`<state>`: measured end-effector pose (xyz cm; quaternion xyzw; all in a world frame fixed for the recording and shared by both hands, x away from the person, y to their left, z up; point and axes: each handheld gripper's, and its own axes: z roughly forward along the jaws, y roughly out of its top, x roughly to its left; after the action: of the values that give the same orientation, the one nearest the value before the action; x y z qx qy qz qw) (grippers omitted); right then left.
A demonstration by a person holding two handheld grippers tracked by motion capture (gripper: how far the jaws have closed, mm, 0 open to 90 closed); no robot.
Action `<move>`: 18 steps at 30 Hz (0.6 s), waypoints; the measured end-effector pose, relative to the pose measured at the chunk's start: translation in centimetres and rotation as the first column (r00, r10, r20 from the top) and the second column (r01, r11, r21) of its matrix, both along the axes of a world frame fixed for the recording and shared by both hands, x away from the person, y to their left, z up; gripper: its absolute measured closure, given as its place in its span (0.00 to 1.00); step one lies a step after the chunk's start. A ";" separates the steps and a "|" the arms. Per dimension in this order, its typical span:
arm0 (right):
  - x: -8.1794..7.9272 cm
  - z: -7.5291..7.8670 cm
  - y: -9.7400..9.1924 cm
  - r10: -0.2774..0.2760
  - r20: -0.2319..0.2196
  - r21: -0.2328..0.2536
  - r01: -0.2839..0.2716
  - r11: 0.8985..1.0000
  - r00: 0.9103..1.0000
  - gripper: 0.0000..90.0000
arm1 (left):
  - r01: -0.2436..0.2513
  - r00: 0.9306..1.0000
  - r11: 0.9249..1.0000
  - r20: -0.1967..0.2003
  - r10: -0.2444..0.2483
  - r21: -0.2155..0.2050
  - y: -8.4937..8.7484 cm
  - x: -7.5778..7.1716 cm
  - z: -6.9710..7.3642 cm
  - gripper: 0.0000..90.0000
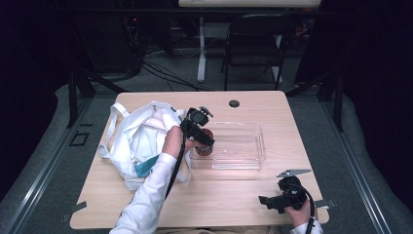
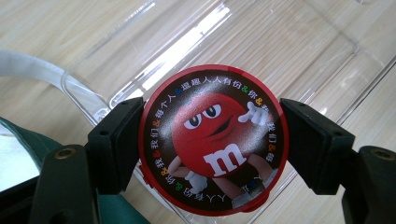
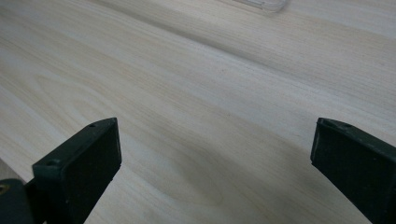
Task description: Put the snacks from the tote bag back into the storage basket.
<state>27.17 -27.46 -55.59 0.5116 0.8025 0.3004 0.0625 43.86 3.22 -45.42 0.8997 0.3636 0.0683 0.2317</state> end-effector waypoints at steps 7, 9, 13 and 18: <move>-0.1 0.0 0.1 0.006 -0.002 0.005 -0.006 1.000 1.000 0.02 | 0.002 1.000 1.000 -0.010 -0.002 0.001 0.1 -0.4 -1.6 0.29; -0.1 0.0 0.1 0.005 -0.001 0.006 -0.005 1.000 1.000 0.02 | -0.006 1.000 1.000 -0.014 0.006 0.004 0.2 -0.4 -1.9 0.29; -0.1 0.0 0.1 0.005 -0.002 0.006 -0.005 1.000 1.000 0.02 | -0.027 0.999 1.000 -0.021 0.027 0.012 0.3 -0.4 -2.6 0.29; 0.0 0.0 0.1 0.005 -0.001 -0.001 -0.005 1.000 1.000 0.02 | -0.024 0.999 0.999 -0.032 0.026 0.042 0.2 -0.5 -3.3 0.29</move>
<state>27.12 -27.32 -55.60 0.5097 0.8040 0.3000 0.0618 43.38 3.38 -48.69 0.9007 0.3771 0.0638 0.2062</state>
